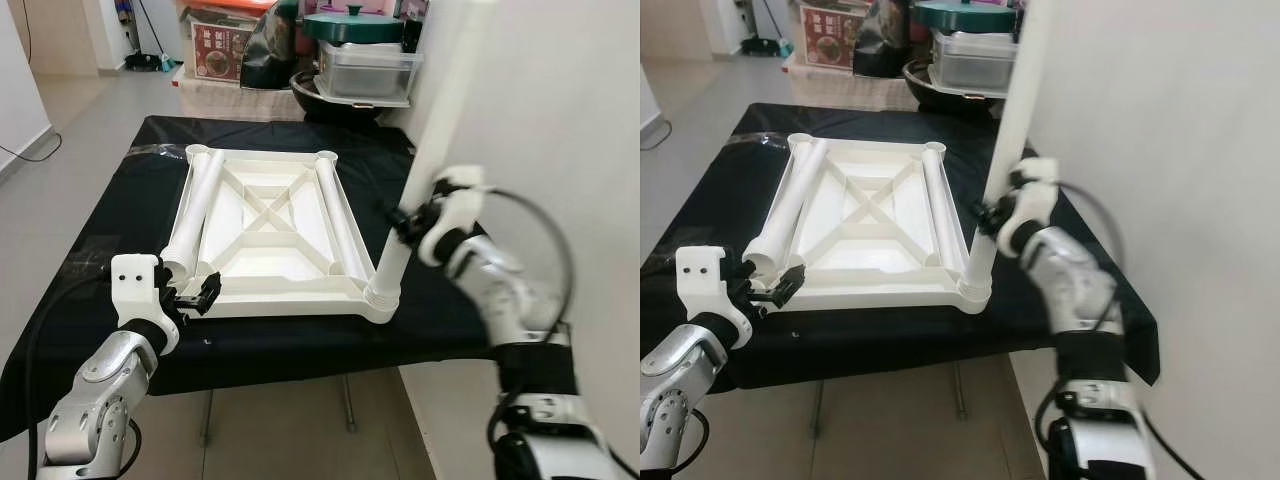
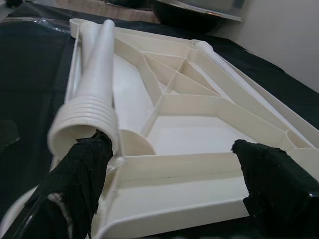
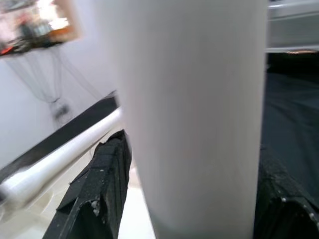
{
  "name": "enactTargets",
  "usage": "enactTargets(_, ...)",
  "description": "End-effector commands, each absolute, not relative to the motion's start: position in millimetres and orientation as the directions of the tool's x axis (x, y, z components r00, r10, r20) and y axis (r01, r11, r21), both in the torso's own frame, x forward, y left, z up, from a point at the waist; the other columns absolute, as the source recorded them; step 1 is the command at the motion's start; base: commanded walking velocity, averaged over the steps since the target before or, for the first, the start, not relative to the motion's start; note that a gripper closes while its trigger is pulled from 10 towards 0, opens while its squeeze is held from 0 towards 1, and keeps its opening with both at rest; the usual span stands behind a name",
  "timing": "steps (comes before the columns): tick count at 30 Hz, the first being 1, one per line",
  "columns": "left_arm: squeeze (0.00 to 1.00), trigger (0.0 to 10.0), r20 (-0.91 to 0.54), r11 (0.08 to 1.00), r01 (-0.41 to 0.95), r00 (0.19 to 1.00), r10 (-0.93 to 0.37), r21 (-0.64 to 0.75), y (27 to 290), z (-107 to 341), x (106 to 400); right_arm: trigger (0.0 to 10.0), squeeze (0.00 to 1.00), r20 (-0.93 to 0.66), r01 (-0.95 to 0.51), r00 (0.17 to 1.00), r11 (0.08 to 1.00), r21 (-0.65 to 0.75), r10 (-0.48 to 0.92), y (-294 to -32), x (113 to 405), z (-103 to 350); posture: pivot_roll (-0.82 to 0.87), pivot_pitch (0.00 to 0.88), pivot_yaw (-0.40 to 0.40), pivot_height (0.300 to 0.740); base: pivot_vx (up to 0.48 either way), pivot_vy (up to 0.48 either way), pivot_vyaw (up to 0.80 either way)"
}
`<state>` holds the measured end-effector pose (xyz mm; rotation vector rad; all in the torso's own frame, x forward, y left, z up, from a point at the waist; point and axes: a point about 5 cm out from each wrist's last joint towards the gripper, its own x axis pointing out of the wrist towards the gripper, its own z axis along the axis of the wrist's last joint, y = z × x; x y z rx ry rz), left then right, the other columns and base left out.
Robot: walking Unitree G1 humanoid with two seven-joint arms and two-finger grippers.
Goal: Building children table
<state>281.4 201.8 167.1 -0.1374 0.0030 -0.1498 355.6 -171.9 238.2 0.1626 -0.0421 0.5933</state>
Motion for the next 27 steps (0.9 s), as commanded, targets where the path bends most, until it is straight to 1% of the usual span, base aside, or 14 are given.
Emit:
enactTargets(1, 0.0, 10.0, 0.005, 0.978, 0.159, 0.987, -0.159, -0.136, 198, 165, 281, 10.0, 0.0, 0.055, -0.692, 0.721, 0.716, 0.089, 0.69, -166, 351, 228, 0.1, 0.0, -0.138, 0.74, 0.0, 0.0, 0.0)
enactTargets(5, 0.0, 10.0, 0.01, 0.977, 0.165, 0.986, -0.165, -0.136, 196, 166, 283, 10.0, 0.0, 0.004, -0.783, 0.62, 0.619, 0.06, 0.785, -164, 352, 220, 0.1, 0.0, -0.137, 0.74, 0.0, 0.0, 0.0)
enactTargets(6, 0.0, 10.0, 0.013, 0.976, 0.169, 0.986, -0.168, -0.134, 196, 168, 284, 9.0, 0.0, -0.03, -0.81, 0.586, 0.586, 0.004, 0.81, -157, 359, 217, 0.11, 0.0, -0.142, 0.74, 0.0, 0.0, 0.0)
enactTargets(7, 0.0, 10.0, 0.013, 0.976, 0.169, 0.986, -0.168, -0.134, 196, 168, 284, 9.0, 0.0, -0.03, -0.81, 0.586, 0.586, 0.004, 0.81, -157, 359, 217, 0.11, 0.0, -0.142, 0.74, 0.0, 0.0, 0.0)
enactTargets(9, 0.0, 10.0, 0.017, 0.977, 0.169, 0.986, -0.168, -0.133, 195, 169, 284, 5.1, 0.0, -0.066, -0.8, 0.6, 0.598, -0.045, 0.797, -153, 370, 217, 0.12, 0.0, -0.146, 0.74, 0.0, 0.0, 0.0)
enactTargets(11, 0.0, 10.0, 0.017, 0.977, 0.168, 0.986, -0.168, -0.132, 195, 169, 284, 5.1, 0.0, -0.075, -0.794, 0.608, 0.605, -0.055, 0.791, -153, 373, 217, 0.12, 0.0, -0.148, 0.74, 0.0, 0.0, 0.0)
enactTargets(12, 0.0, 10.0, 0.019, 0.977, 0.167, 0.986, -0.166, -0.131, 195, 169, 284, 1.9, 0.0, -0.073, -0.769, 0.64, 0.637, -0.059, 0.765, -154, 379, 219, 0.13, 0.0, -0.156, 0.74, 0.0, 0.0, 0.0)
enactTargets(13, 0.0, 10.0, 0.02, 0.978, 0.164, 0.986, -0.163, -0.129, 195, 169, 284, 0.0, 0.0, -0.062, -0.728, 0.685, 0.683, -0.054, 0.726, -156, 385, 223, 0.13, 0.0, -0.162, 0.74, 0.0, 0.0, 0.0)
enactTargets(15, 0.0, 10.0, 0.02, 0.98, 0.156, 0.988, -0.155, -0.126, 197, 170, 283, 0.0, 0.0, -0.042, -0.651, 0.759, 0.759, -0.03, 0.649, -162, 393, 227, 0.14, 0.0, -0.165, 0.74, 0.0, 0.0, 0.0)
enactTargets(21, 0.0, 10.0, 0.02, 0.981, 0.15, 0.989, -0.149, -0.124, 198, 170, 282, 0.0, 0.0, -0.05, -0.551, 0.834, 0.835, -0.012, 0.55, -172, 398, 224, 0.14, 0.0, -0.171, 0.74, 0.0, 0.0, 0.0)
enactTargets(22, 0.0, 10.0, 0.019, 0.981, 0.147, 0.989, -0.146, -0.123, 199, 169, 281, 0.0, 0.0, -0.066, -0.405, 0.911, 0.914, 0.032, 0.406, -184, 401, 218, 0.14, 0.0, -0.173, 0.74, 0.0, 0.0, 0.0)
enactTargets(23, 0.0, 10.0, 0.019, 0.981, 0.147, 0.989, -0.146, -0.123, 199, 169, 281, 0.0, 0.0, -0.066, -0.405, 0.911, 0.914, 0.032, 0.406, -184, 401, 218, 0.14, 0.0, -0.173, 0.74, 0.0, 0.0, 0.0)
enactTargets(25, 0.0, 10.0, 0.015, 0.982, 0.141, 0.99, -0.14, -0.125, 200, 168, 279, 0.0, 0.0, -0.141, 0.034, 0.99, 0.996, 0.08, -0.022, -209, 397, 198, 0.14, 0.0, -0.171, 0.74, 0.0, 0.0, 0.0)
enactTargets(27, 0.0, 10.0, 0.014, 0.982, 0.14, 0.99, -0.14, -0.128, 199, 168, 279, 0.0, 0.0, -0.151, 0.119, 0.983, 0.988, 0.103, -0.103, -194, 387, 191, 0.13, 0.0, -0.16, 0.74, 0.0, 0.0, 0.0)
